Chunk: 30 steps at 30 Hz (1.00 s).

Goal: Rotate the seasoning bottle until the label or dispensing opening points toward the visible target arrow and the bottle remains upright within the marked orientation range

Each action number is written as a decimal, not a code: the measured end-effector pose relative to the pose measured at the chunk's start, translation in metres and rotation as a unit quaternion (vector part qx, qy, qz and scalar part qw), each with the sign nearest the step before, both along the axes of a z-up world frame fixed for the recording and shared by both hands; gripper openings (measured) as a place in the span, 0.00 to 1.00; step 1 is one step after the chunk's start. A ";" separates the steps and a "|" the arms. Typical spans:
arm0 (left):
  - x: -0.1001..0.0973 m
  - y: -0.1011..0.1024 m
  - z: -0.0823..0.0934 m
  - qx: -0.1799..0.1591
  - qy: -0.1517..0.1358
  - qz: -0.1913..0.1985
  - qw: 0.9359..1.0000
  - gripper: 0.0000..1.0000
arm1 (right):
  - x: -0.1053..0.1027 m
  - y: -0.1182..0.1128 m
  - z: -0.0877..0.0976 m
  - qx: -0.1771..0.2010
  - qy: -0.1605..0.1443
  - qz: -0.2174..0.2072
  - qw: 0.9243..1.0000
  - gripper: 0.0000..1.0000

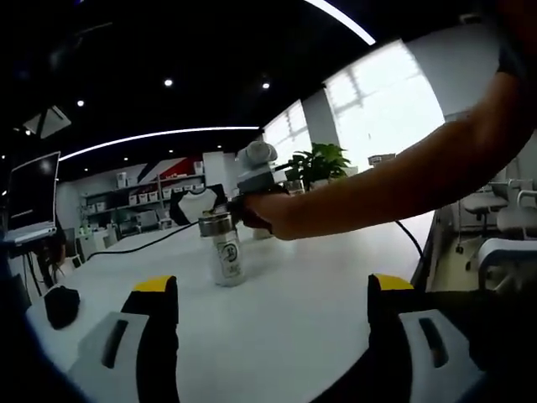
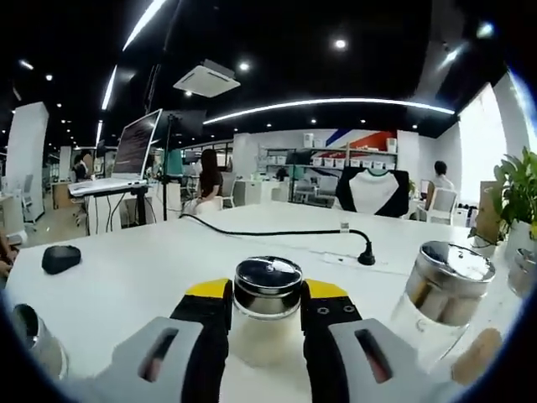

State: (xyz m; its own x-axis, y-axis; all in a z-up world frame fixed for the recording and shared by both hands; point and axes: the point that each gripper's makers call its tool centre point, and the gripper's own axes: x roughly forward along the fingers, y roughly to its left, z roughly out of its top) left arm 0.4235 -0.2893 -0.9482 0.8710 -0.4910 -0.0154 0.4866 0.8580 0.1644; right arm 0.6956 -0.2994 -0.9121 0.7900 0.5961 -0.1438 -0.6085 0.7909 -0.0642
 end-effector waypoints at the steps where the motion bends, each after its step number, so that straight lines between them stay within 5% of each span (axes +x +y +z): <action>1: 0.000 0.000 -0.001 -0.001 0.001 0.001 1.000 0.98 | -0.002 0.000 0.002 0.006 0.001 0.003 1.000 0.30; 23: -0.006 -0.010 0.012 -0.067 -0.014 0.003 0.998 0.85 | -0.081 -0.028 0.039 0.085 0.020 0.076 0.993 0.30; 30: -0.011 -0.014 0.019 -0.056 -0.042 -0.003 0.998 0.80 | -0.110 -0.022 0.045 0.055 -0.009 0.107 0.993 0.29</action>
